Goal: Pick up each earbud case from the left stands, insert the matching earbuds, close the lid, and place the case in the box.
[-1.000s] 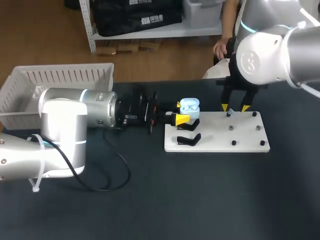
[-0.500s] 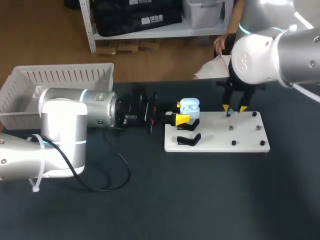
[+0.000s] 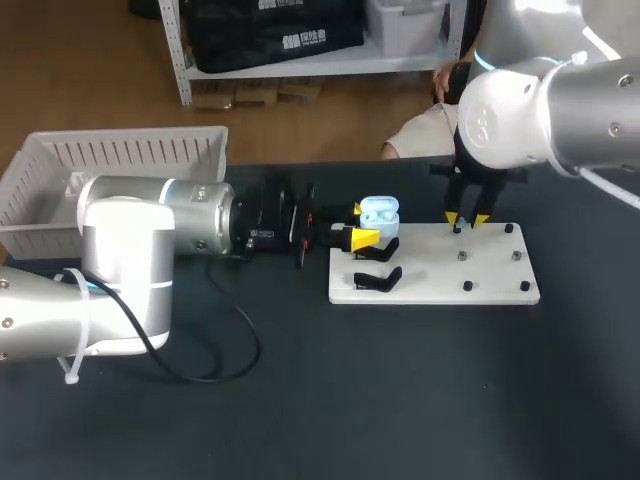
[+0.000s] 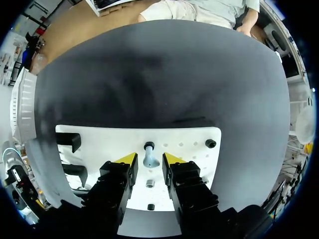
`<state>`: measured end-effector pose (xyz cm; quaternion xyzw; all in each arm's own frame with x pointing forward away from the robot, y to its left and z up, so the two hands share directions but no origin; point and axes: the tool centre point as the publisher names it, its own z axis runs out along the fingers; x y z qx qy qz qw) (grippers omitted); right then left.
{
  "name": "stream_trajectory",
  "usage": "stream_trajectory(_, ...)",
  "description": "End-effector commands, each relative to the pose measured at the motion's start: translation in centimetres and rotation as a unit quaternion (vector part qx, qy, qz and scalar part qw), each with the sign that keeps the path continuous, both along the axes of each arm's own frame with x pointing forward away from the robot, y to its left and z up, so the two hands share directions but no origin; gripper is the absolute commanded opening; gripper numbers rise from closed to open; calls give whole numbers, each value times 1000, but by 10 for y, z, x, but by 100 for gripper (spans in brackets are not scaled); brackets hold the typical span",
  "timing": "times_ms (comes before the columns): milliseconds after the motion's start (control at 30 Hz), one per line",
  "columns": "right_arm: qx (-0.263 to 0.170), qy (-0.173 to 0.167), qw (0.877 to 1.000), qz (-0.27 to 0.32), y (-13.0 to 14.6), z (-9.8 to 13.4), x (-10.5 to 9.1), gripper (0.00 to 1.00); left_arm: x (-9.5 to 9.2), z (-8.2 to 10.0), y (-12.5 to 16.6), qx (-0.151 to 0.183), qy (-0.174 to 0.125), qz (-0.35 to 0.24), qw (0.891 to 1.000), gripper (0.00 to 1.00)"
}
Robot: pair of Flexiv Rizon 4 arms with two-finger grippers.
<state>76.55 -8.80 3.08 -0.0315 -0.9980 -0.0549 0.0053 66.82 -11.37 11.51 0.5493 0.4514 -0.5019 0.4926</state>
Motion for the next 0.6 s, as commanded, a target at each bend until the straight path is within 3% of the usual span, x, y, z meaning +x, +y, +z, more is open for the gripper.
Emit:
stream_trajectory(33,0,-1,1000,0,0,-1,-1,30,0,-1,0,-2,-2,1,1000,0)
stream_trajectory(267,-1,-1,1000,-2,1,-2,-2,26,0,-1,0,-2,-2,1,1000,0)
stream_trajectory(300,-1,-1,1000,-2,1,-2,-2,23,0,-1,0,-2,-2,1,1000,0)
stream_trajectory(367,-1,0,1000,-3,1,-2,-2,6,0,-1,0,-2,-2,1,1000,0)
stream_trajectory(433,-2,0,1000,-4,1,-2,-2,0,0,-1,0,-2,-2,1,1000,0)
stream_trajectory(600,0,1,1000,-7,0,2,-2,0,0,-1,0,-2,-2,1,1000,0)
